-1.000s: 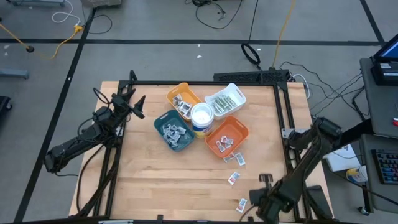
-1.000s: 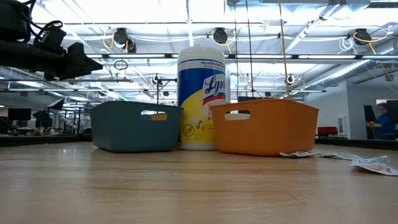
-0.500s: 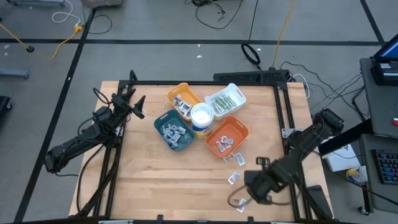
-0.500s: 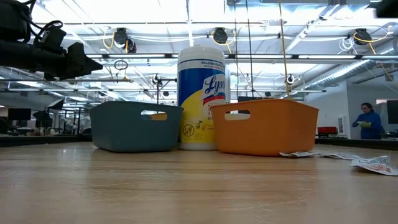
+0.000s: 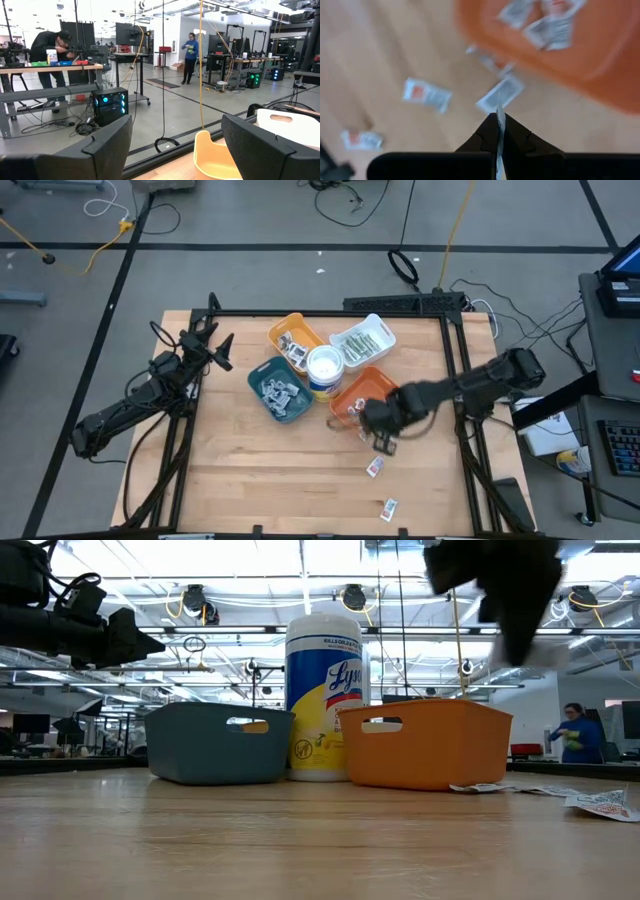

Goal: Pick & Place First Aid Supplies
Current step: Put the orange pad into the orange bin

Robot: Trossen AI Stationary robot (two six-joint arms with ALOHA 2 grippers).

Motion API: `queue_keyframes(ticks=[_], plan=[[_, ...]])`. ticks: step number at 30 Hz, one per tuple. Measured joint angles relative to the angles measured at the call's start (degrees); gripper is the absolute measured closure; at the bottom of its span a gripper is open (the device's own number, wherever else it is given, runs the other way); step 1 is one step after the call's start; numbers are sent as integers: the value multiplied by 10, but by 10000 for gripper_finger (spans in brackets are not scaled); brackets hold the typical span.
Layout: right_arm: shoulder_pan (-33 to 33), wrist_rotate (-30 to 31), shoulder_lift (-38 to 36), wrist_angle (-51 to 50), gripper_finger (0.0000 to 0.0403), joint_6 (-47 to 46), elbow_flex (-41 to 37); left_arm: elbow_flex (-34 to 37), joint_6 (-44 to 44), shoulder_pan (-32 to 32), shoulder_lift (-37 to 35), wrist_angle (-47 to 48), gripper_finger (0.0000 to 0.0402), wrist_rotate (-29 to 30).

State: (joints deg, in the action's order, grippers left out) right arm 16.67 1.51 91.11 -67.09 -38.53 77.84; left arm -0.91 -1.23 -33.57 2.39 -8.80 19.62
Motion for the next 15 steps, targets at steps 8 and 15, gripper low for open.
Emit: queue_keyframes(ticks=[8,15], plan=[[-142,4,0,1,401,-11,0,0,0,0,0,0,94,0],[-202,42,0,36,401,-13,-5,0,0,0,0,0,94,0]])
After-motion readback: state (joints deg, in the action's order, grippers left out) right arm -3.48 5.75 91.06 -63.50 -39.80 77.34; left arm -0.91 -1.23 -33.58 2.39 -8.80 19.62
